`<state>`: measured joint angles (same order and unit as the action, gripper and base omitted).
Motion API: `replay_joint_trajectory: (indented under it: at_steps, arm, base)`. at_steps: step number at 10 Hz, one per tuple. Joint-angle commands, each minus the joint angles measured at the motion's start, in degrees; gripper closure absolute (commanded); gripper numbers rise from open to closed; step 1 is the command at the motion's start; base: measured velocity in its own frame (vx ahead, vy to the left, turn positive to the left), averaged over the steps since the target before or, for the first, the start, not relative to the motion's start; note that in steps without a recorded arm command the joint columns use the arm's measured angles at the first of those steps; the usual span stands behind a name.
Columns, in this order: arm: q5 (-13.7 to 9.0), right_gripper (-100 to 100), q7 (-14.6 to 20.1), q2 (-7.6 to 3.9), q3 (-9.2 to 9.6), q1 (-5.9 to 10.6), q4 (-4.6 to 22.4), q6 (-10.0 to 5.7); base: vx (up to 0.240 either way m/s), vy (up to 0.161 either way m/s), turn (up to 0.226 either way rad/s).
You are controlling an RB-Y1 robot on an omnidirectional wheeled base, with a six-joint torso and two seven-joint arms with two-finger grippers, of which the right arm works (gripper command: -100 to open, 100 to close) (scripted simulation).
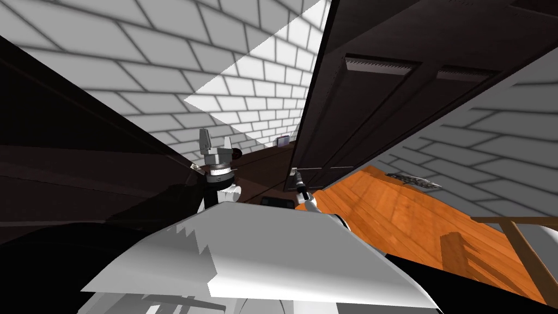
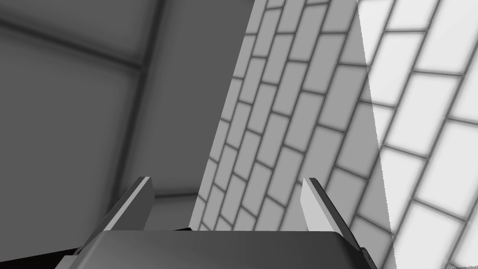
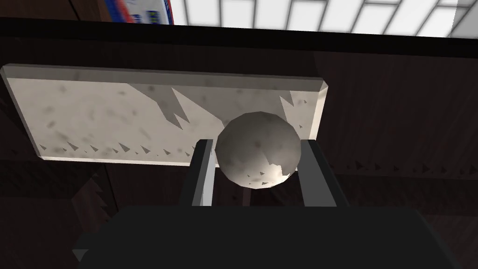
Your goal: Push the door open
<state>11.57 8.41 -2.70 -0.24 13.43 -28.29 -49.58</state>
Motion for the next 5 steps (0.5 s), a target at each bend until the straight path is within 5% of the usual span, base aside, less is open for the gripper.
replay_joint_trajectory:
  at_steps: [1,5]
  arm:
    - [-1.18,100,-0.58,-1.27,-1.67,0.67,0.55,-0.43]
    - [-2.67,100,-1.55,-1.86,-3.61,0.62,0.40,-0.05]
  base:
    - [0.176,0.044,-0.070]
    - [0.159,0.099,-0.051]
